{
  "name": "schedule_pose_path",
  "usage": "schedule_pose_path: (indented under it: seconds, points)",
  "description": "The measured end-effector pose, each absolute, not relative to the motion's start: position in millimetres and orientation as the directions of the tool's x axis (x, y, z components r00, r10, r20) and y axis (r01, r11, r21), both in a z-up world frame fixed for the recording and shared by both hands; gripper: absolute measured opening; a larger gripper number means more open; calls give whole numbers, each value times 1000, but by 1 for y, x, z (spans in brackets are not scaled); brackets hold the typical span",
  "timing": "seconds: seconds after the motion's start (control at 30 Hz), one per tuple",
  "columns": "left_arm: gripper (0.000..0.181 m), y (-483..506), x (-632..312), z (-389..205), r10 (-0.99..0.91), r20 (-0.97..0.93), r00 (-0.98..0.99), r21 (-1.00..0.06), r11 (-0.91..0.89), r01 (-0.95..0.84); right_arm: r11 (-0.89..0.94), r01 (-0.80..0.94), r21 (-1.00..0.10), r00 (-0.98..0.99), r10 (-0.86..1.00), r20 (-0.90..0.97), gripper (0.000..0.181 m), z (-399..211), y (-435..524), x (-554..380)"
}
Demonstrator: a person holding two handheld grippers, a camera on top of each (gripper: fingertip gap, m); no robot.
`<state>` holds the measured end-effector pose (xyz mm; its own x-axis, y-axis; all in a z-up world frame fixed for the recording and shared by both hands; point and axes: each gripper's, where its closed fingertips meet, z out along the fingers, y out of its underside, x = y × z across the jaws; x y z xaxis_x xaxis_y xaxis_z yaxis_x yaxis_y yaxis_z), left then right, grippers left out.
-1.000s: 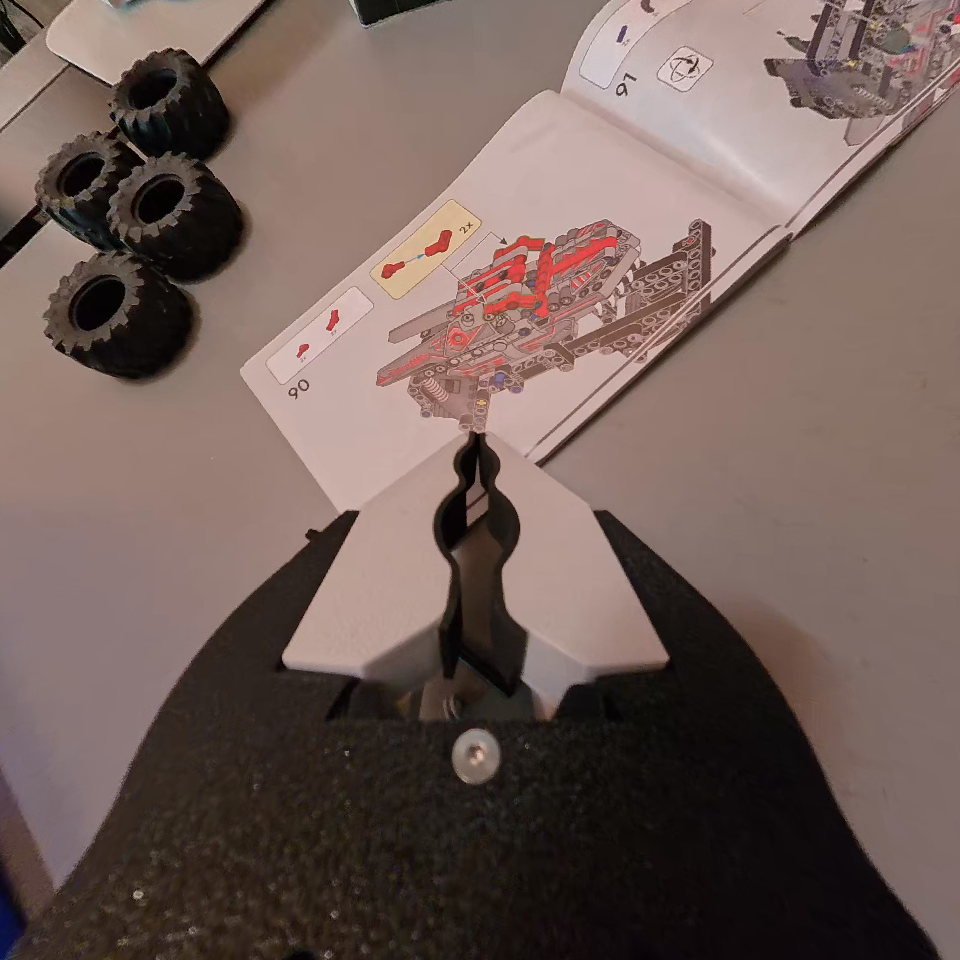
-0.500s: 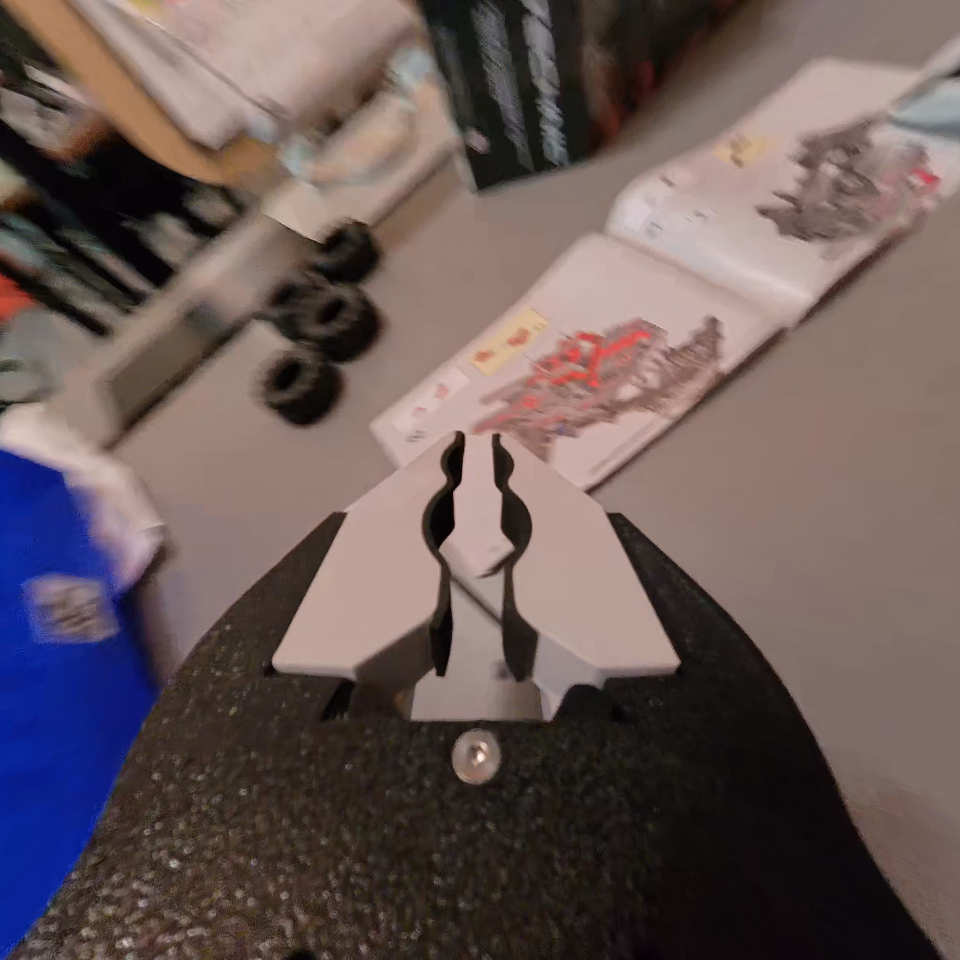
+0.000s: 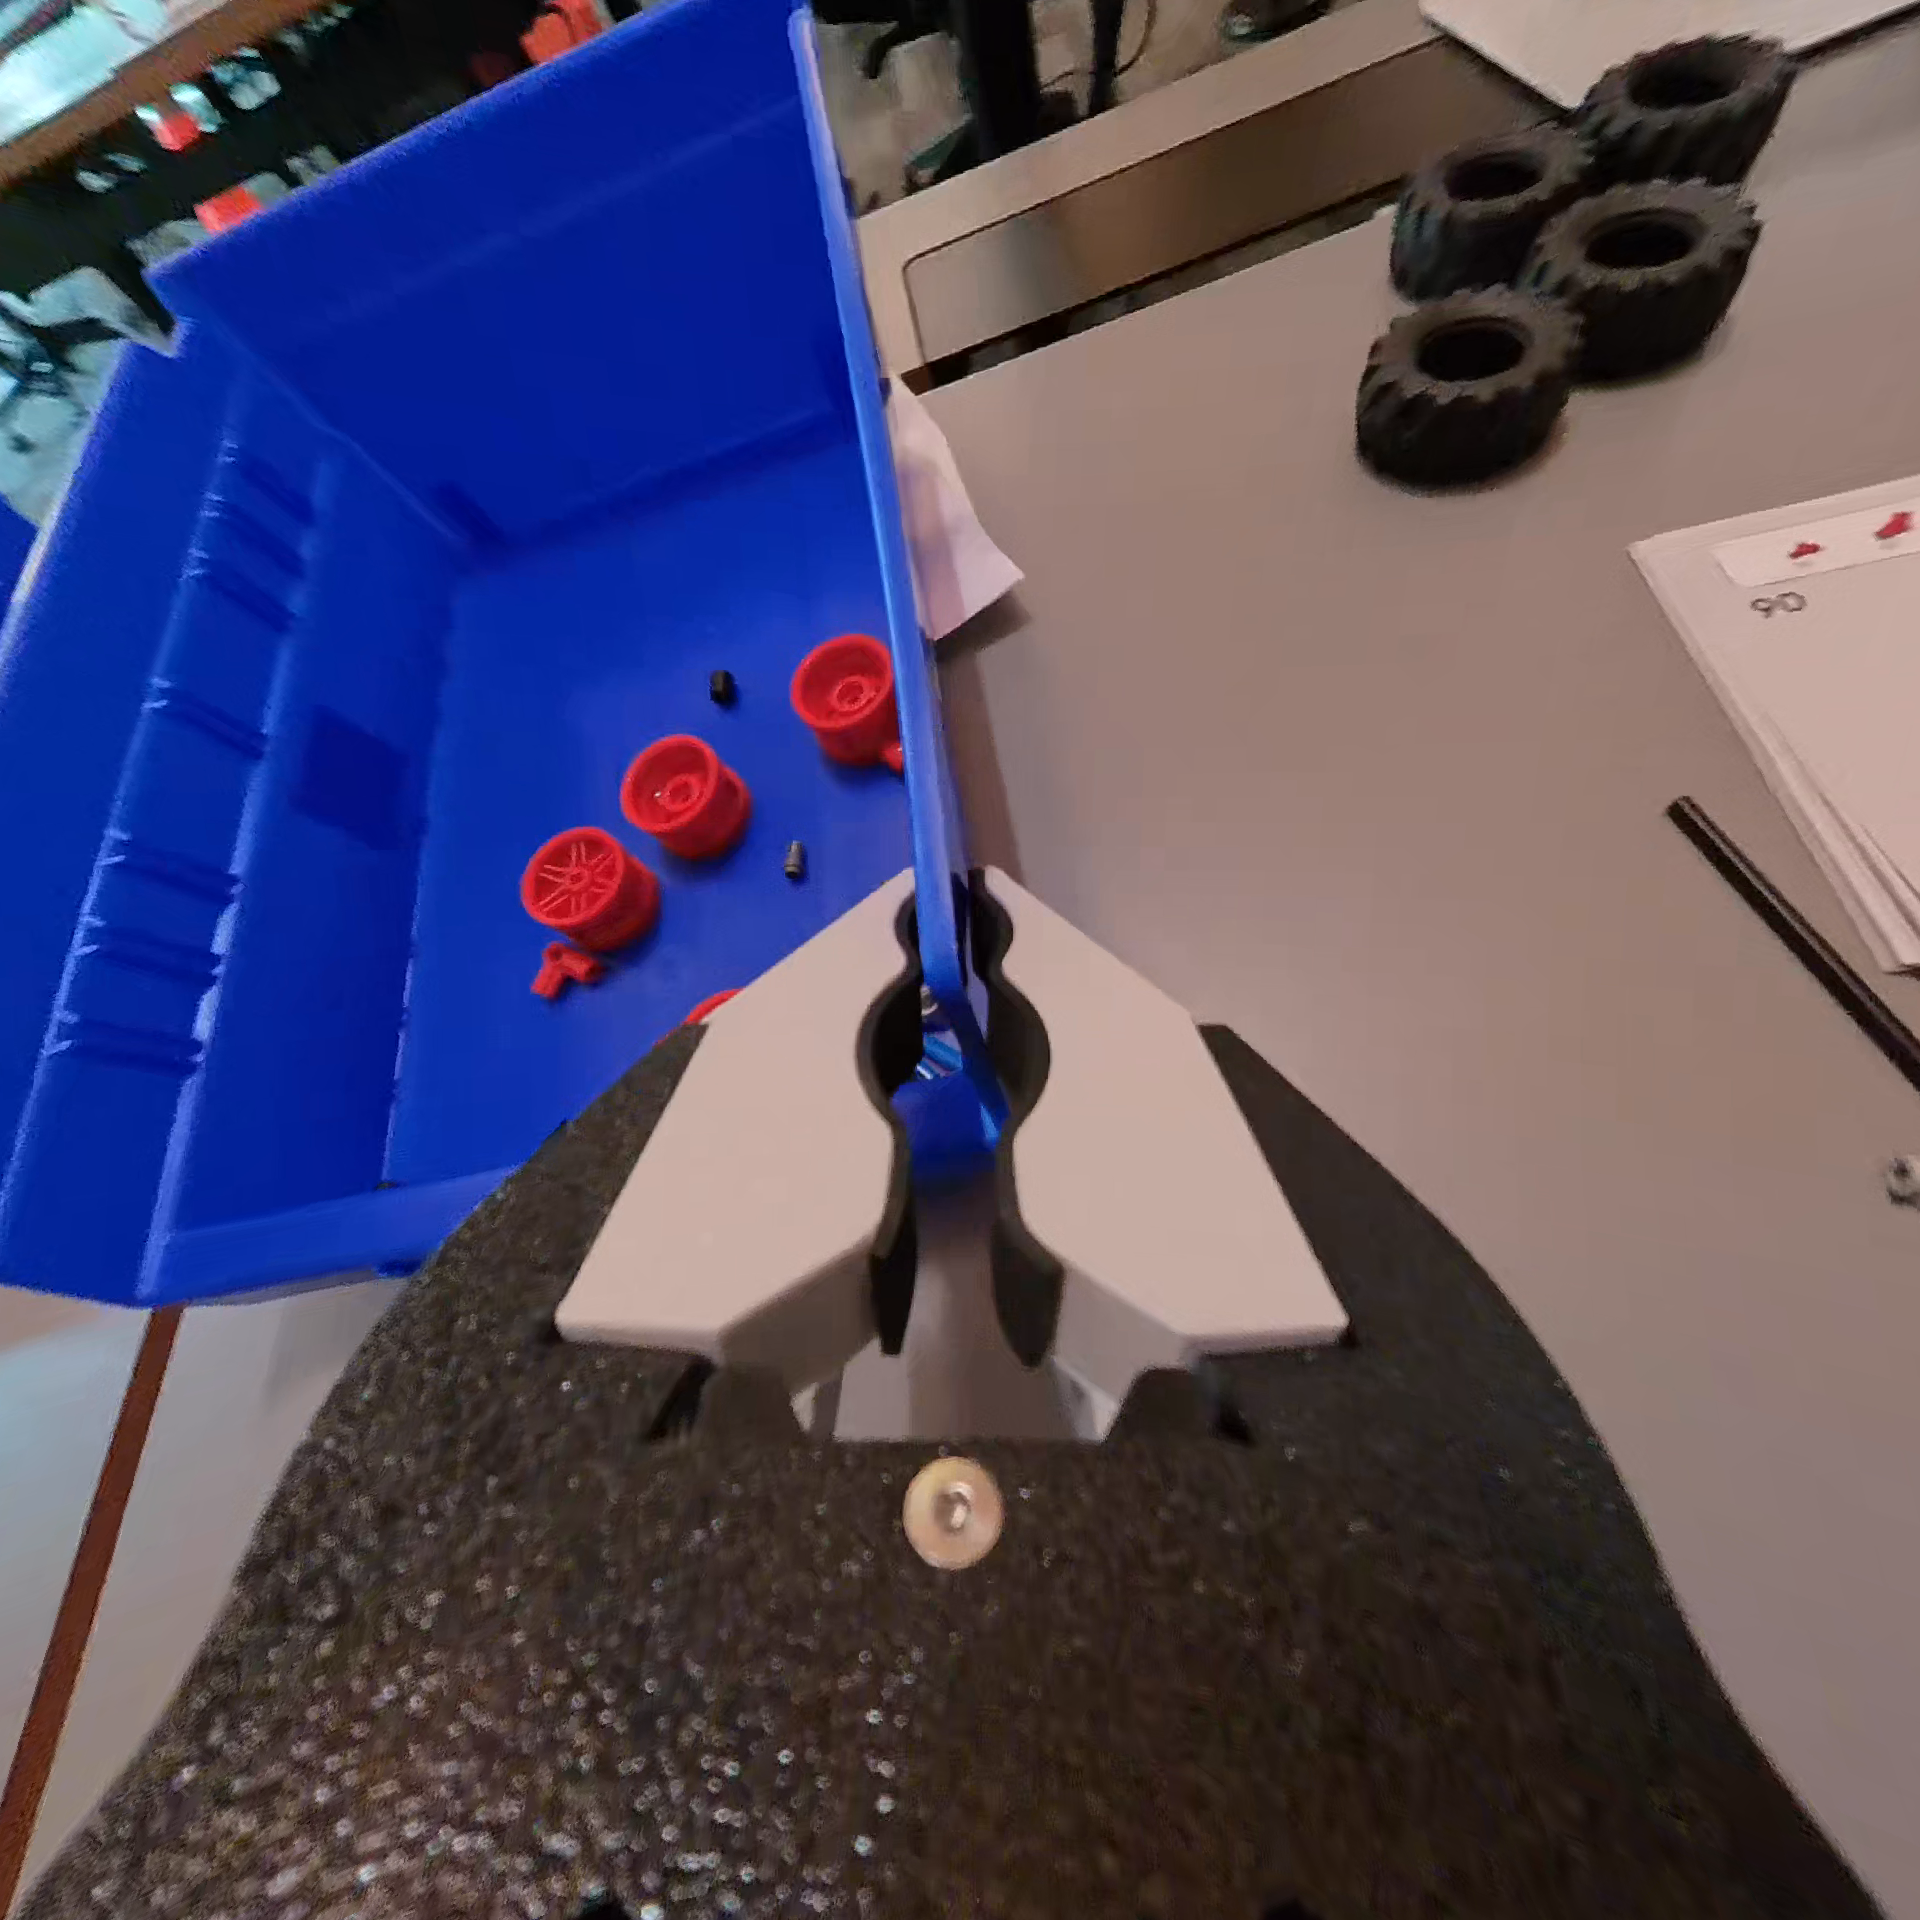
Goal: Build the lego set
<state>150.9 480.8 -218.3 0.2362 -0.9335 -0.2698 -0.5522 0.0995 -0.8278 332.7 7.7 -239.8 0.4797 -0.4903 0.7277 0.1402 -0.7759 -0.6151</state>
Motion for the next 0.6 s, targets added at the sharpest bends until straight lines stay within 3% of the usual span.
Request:
schedule_pose_path:
  seconds: [0.13, 0.33, 0.53, 0.6]
  points:
    - [4, 448, 155, -218, -915, -303, 265, -828, 115, -549, -764, 168, -623, 422, -516, 745, 0, -232, 1, 332]
    - [12, 387, 156, -218, -876, -451, 170, -769, 284, -573, -787, 174, -592, 376, -503, 778, 0, -231, -1, 334]
    - [41, 335, 156, -210, -969, -246, -13, -857, 224, -464, -797, 152, -584, 363, -505, 784, 0, -232, -5, 337]
    - [33, 335, 148, -193, -978, -185, -97, -894, 208, -396, -802, 154, -576, 363, -497, 788, 0, -233, -4, 337]
